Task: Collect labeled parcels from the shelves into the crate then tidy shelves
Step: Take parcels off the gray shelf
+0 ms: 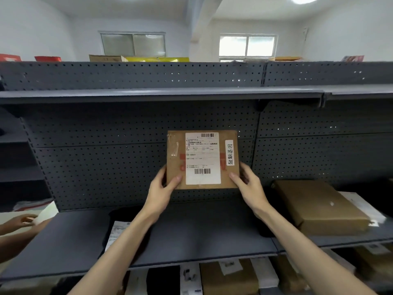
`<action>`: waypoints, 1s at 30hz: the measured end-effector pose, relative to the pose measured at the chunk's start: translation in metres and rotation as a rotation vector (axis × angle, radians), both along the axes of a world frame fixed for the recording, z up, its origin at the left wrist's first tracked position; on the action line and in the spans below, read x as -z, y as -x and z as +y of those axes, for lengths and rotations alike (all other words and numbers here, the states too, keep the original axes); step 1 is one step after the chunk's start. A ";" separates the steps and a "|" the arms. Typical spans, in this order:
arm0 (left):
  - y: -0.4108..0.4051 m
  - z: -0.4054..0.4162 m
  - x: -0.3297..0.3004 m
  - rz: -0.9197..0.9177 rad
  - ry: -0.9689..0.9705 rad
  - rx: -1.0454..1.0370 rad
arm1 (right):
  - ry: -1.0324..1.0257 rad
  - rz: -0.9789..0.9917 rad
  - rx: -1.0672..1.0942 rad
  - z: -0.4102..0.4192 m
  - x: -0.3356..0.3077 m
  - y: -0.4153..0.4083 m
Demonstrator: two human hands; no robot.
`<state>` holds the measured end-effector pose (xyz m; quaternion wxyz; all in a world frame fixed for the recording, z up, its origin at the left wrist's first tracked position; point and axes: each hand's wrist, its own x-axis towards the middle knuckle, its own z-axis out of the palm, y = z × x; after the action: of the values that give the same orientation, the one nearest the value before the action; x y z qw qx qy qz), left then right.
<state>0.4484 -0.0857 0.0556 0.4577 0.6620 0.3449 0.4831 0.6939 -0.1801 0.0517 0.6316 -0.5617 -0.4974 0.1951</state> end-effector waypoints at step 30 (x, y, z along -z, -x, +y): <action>-0.370 -0.235 -0.038 0.037 -0.082 0.944 | -0.009 -0.006 0.951 -0.402 -0.039 -0.189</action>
<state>0.8179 -0.3210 0.0938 0.5945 0.7723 -0.0049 0.2238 0.8830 -0.5825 0.0904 0.6520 -0.7248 -0.1878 -0.1193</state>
